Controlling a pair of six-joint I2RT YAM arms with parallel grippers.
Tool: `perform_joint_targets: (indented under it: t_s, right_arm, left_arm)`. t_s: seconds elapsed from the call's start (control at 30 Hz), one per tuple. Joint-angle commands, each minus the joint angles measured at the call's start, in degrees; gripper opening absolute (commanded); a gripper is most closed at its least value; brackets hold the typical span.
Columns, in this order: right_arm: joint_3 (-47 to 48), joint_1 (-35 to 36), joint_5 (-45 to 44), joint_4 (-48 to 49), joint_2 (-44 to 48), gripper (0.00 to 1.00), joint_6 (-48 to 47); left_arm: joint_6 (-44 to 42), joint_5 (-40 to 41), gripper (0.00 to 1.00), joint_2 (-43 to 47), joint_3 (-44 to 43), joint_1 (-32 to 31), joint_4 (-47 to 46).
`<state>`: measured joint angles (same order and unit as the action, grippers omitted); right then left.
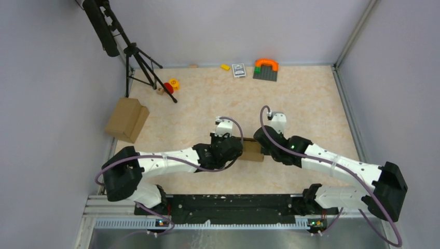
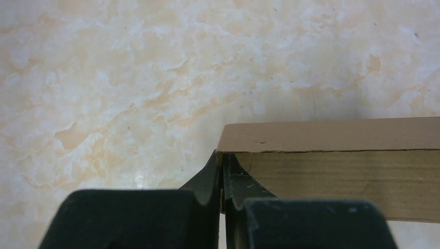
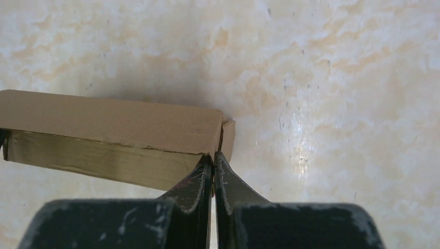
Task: Fold the paper box
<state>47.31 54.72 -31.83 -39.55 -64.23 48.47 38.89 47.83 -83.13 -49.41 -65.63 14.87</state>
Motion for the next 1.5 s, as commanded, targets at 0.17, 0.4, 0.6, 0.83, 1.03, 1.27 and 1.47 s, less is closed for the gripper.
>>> perform_joint_targets:
  t_s: [0.17,0.4,0.6,0.83,1.03,1.27,1.47]
  right_arm:
    - [-3.15,0.05,-7.81,12.63,-2.23,0.00,-6.63]
    - [-6.50,-0.04,-5.49,12.52,-0.27,0.00,-6.19]
    - [-4.95,-0.02,-4.89,9.61,1.25,0.05,-6.78]
    - [-1.17,-0.13,-4.12,4.52,1.77,0.24,-8.63]
    - [-0.64,-0.30,0.05,3.52,4.04,0.39,-10.69]
    - [3.21,-1.22,3.05,3.01,7.86,0.45,-14.01]
    - [8.79,-5.97,5.35,2.48,5.51,0.43,-14.87]
  left_arm:
    - [-5.86,0.39,0.00,-3.52,-0.49,2.78,-5.90]
    - [-5.83,-0.46,0.00,-3.50,-0.15,2.48,-5.91]
    - [-6.19,-0.23,0.00,-3.77,-1.00,2.08,-4.61]
    - [-6.20,0.72,0.00,-3.86,-1.41,1.99,-3.41]
    - [-6.29,0.94,0.00,-4.00,-1.72,1.99,-2.88]
    - [-6.37,1.02,0.00,-4.19,-2.00,1.99,-2.84]
    - [-6.29,1.20,0.00,-4.14,-2.08,1.88,-2.49]
